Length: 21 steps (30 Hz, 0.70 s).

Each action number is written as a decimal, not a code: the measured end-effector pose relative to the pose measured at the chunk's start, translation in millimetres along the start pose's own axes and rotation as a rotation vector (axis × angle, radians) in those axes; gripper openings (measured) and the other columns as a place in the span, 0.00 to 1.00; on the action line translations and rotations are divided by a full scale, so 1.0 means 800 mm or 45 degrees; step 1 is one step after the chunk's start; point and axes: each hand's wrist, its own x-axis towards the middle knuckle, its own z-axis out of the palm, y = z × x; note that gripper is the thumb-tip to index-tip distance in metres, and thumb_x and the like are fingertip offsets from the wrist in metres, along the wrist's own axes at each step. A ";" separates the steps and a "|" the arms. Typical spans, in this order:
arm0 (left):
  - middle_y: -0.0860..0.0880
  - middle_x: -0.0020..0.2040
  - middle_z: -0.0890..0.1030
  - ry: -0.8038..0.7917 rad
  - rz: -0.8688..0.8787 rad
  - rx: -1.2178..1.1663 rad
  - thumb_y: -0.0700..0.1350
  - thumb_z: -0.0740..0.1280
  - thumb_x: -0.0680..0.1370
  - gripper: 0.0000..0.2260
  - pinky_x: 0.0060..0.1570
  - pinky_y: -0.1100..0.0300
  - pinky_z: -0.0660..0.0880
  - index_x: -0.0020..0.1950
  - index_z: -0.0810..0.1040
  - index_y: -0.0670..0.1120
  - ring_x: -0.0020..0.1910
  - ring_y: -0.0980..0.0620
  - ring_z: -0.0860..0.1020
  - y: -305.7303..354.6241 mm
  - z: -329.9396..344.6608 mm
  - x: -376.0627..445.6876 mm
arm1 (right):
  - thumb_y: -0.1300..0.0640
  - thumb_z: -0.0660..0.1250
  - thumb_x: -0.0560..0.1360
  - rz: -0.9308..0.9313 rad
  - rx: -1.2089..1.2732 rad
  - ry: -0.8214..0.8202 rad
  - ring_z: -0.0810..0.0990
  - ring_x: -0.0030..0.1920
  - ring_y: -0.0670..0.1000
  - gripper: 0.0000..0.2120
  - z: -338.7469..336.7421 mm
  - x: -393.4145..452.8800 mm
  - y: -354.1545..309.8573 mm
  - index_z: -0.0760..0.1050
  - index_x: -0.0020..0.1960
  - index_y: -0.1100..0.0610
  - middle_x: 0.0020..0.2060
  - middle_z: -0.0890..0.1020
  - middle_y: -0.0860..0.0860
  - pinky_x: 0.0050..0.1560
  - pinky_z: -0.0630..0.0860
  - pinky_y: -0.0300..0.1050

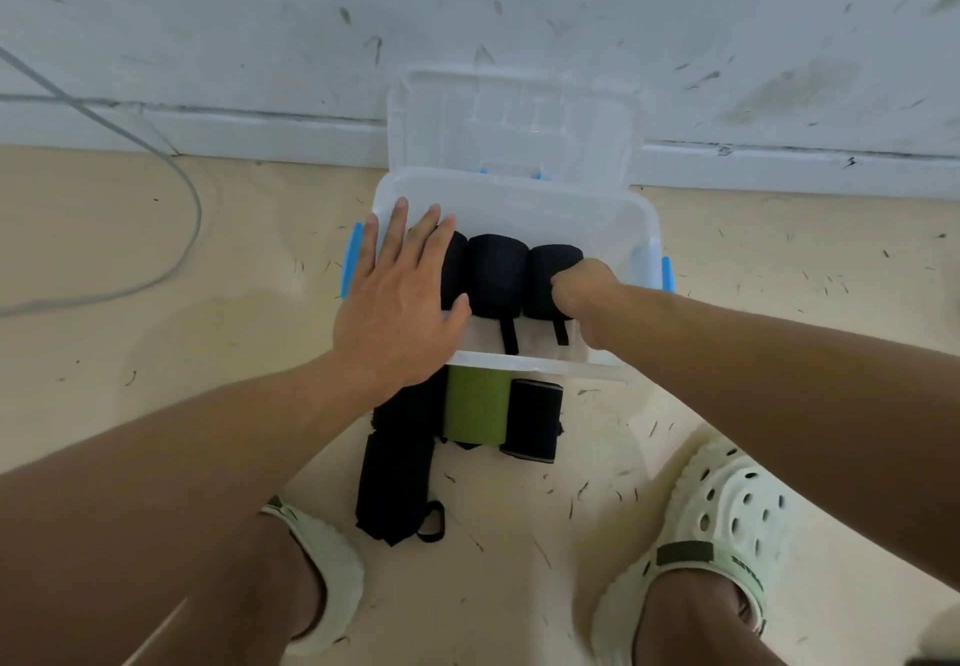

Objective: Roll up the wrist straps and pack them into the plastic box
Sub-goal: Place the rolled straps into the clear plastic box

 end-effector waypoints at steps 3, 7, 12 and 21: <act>0.46 0.83 0.62 0.098 0.001 -0.111 0.53 0.60 0.80 0.31 0.83 0.44 0.44 0.82 0.61 0.42 0.85 0.45 0.51 -0.004 0.001 -0.004 | 0.60 0.61 0.83 0.133 0.962 0.151 0.78 0.61 0.56 0.11 -0.001 0.000 -0.015 0.71 0.64 0.60 0.55 0.77 0.57 0.64 0.74 0.49; 0.45 0.81 0.66 0.220 -0.015 -0.241 0.49 0.59 0.83 0.26 0.83 0.44 0.47 0.80 0.64 0.41 0.84 0.45 0.55 -0.012 0.004 -0.019 | 0.59 0.64 0.83 -0.317 1.231 0.411 0.76 0.58 0.39 0.17 -0.004 -0.081 -0.023 0.70 0.71 0.48 0.65 0.77 0.44 0.62 0.72 0.37; 0.41 0.84 0.56 0.239 0.020 -0.305 0.56 0.54 0.86 0.30 0.83 0.45 0.47 0.83 0.58 0.40 0.84 0.43 0.52 -0.037 0.010 -0.056 | 0.50 0.71 0.80 -0.435 1.078 -0.203 0.80 0.47 0.41 0.06 0.062 -0.178 -0.018 0.76 0.55 0.45 0.47 0.81 0.43 0.49 0.77 0.32; 0.43 0.55 0.80 0.154 -1.525 -0.940 0.40 0.56 0.85 0.12 0.59 0.45 0.76 0.69 0.68 0.43 0.55 0.36 0.81 -0.036 0.032 -0.114 | 0.39 0.76 0.73 0.160 0.980 -0.798 0.80 0.60 0.51 0.44 0.166 -0.165 -0.025 0.62 0.81 0.55 0.67 0.77 0.48 0.68 0.75 0.48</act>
